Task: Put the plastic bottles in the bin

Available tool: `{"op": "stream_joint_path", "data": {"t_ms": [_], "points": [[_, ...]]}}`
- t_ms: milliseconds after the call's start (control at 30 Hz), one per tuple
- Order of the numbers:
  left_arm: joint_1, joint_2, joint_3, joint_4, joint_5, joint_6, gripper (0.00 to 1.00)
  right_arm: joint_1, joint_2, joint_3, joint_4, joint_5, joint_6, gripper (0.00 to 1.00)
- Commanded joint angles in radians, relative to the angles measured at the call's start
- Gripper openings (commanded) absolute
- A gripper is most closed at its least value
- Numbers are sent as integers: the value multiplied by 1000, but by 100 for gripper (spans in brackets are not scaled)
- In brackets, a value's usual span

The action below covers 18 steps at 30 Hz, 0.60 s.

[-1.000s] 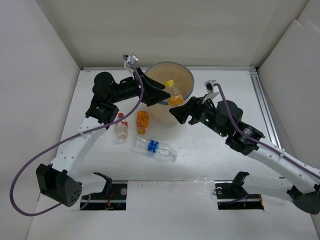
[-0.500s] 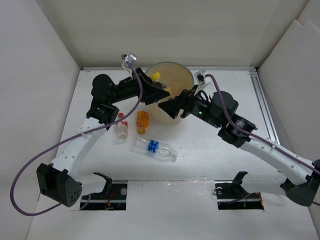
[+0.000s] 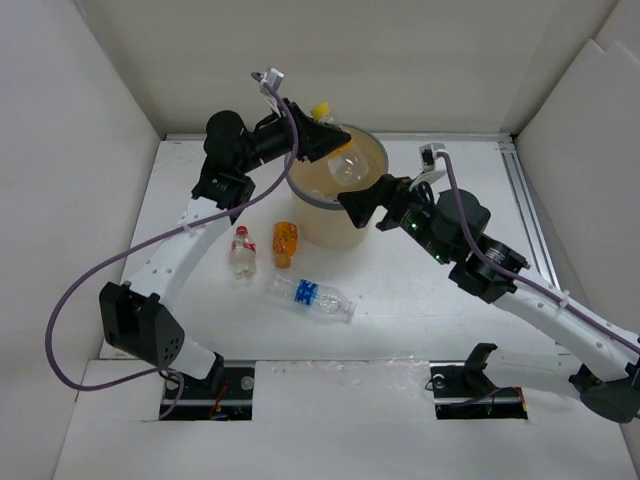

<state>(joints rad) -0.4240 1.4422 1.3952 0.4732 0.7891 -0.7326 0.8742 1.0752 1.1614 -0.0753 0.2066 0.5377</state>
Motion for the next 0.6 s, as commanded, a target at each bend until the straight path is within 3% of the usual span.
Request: {"op": "stream_joint_path", "data": {"t_ms": [0,100,133,200,233,300,467,567], "points": [[10,46,118,-47,-199,157,0,-11,-58,-6,-109,198,-28,100],[10,137,206,-125,-258,220,2,-30,-99,-43,-167,211,-38,100],[10,161,227,-146,-258,229,9,-30,-110,-52,-167,202,-68,100],[10,204,240,-159,-246,229,34,-30,-129,-81,-190,166,-109,100],[10,204,228,-144,-237,229,60,-30,-141,-91,-190,101,-142,100],[10,204,203,-111,-237,219,100,-30,-141,-111,-211,22,-247,100],[10,204,240,-123,-218,208,100,-30,-84,-149,-282,-226,-358,100],[10,172,269,-206,-246,220,100,12,3,-158,-307,-221,-384,100]]}}
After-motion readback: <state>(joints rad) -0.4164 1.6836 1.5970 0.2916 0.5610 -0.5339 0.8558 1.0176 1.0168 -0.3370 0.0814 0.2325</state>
